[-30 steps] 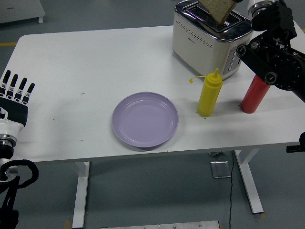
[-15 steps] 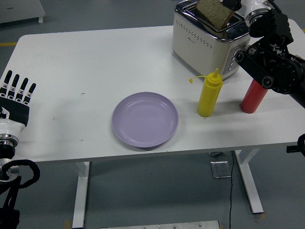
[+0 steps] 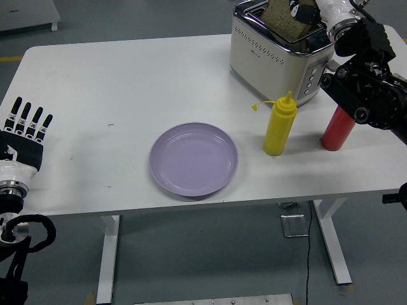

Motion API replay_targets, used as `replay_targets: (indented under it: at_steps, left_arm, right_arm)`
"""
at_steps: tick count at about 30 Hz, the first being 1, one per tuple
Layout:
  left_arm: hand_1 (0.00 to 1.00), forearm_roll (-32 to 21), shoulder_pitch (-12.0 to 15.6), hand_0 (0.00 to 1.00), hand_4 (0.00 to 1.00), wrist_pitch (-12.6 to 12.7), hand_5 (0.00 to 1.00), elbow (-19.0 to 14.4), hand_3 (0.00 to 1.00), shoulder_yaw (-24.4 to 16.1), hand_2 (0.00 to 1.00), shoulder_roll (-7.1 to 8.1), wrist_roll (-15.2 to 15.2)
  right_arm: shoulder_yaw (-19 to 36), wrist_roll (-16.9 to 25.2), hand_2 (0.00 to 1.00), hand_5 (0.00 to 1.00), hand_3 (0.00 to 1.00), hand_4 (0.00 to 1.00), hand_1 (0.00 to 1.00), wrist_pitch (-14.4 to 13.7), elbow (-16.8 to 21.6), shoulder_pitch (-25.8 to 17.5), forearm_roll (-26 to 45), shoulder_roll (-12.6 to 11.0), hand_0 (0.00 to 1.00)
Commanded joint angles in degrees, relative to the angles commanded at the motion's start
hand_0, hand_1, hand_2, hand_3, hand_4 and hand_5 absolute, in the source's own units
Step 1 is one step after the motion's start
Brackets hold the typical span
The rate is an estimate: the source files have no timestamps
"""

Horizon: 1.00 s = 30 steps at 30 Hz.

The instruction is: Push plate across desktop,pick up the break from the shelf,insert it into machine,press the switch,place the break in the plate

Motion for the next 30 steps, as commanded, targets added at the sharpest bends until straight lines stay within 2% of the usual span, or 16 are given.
replay_targets:
  at_steps: [9,10,13,17,24,30]
  left_arm:
    - [0.879,0.02,0.35,0.833,0.616,0.05,0.998,0.21,0.841,0.17,0.954,0.09,-0.03]
    - [0.880,0.02,0.40,0.833,0.615,0.05,0.998,0.23,0.840,0.19,0.955,0.09,-0.03]
    - [0.880,0.00,0.49,0.833,0.615,0.05,0.998,0.27,0.840,0.26,0.955,0.09,-0.05]
    - [0.879,-0.06,0.52,0.831,0.615,0.04,0.998,0.26,0.840,0.43,0.956,0.11,-0.05]
    - [0.878,-0.07,0.75,0.830,0.615,0.07,0.998,0.18,0.842,0.26,0.956,0.26,-0.12]
    - [0.879,-0.06,0.84,0.830,0.615,0.06,0.998,0.09,0.842,-0.08,0.956,0.41,-0.13]
  right_arm:
    - [3.08,3.45,0.998,0.210,0.998,0.780,0.965,1.25,0.74,-0.93,3.07,-1.13,0.996]
    - [3.25,3.79,0.998,0.248,0.998,0.805,0.960,1.37,0.88,-1.04,3.61,-1.25,0.998]
    - [3.53,4.53,0.998,0.248,0.998,0.805,0.960,1.67,1.28,-1.32,4.99,-1.56,0.998]
    - [3.76,5.26,0.998,0.270,0.998,0.804,0.948,1.02,2.40,-1.75,6.43,-2.24,0.996]
    - [4.65,5.34,0.987,0.286,0.998,0.801,0.930,0.14,6.47,-2.75,9.42,-5.37,0.982]
    - [6.38,4.83,0.973,0.295,0.998,0.799,0.918,0.58,10.05,-3.97,12.74,-9.13,0.975]
